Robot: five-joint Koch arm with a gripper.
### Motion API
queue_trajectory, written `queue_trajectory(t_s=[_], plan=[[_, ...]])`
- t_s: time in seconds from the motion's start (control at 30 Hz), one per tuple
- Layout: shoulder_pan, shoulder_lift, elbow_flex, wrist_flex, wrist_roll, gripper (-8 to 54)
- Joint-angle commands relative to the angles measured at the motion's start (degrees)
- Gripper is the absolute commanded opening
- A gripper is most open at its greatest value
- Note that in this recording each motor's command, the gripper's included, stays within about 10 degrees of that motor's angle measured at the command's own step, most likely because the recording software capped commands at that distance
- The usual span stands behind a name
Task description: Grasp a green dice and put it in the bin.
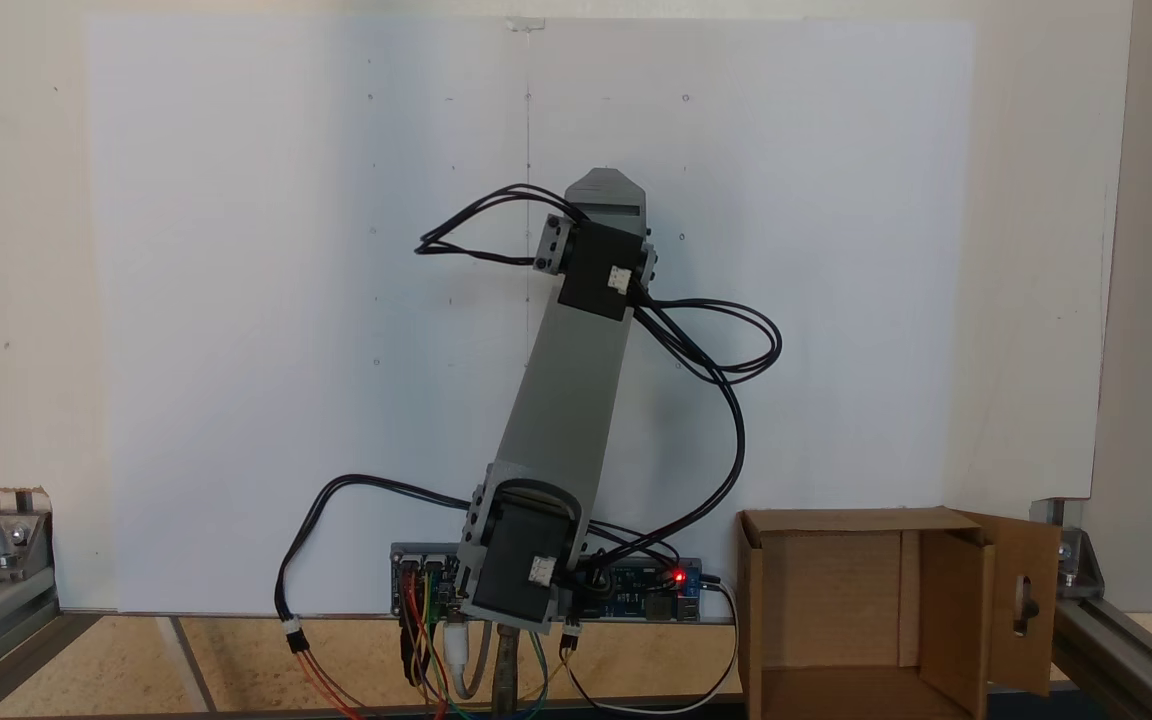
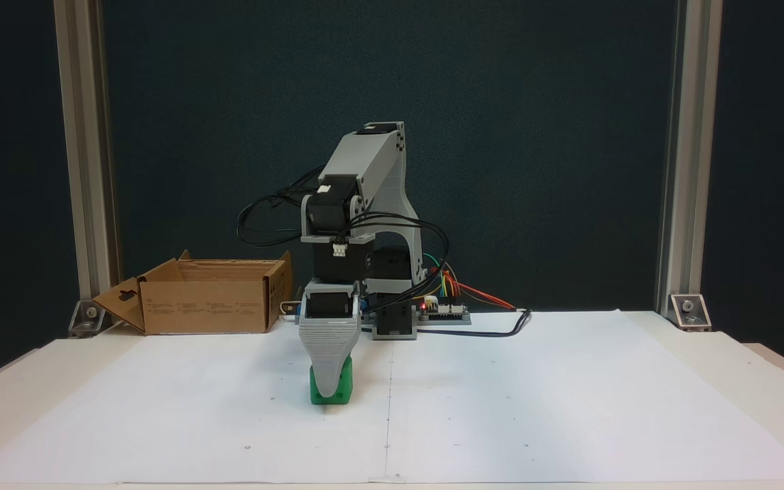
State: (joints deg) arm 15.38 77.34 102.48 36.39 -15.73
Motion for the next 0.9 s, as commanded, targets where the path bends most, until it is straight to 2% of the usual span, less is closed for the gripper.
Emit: queue_trajectory(t_s=[0.0,0.87], plan=[[0.09,0.18,-3.25,-0.09,-3.52,42.0],[0.79,-2.11,-3.25,-2.29,-4.04,41.4]])
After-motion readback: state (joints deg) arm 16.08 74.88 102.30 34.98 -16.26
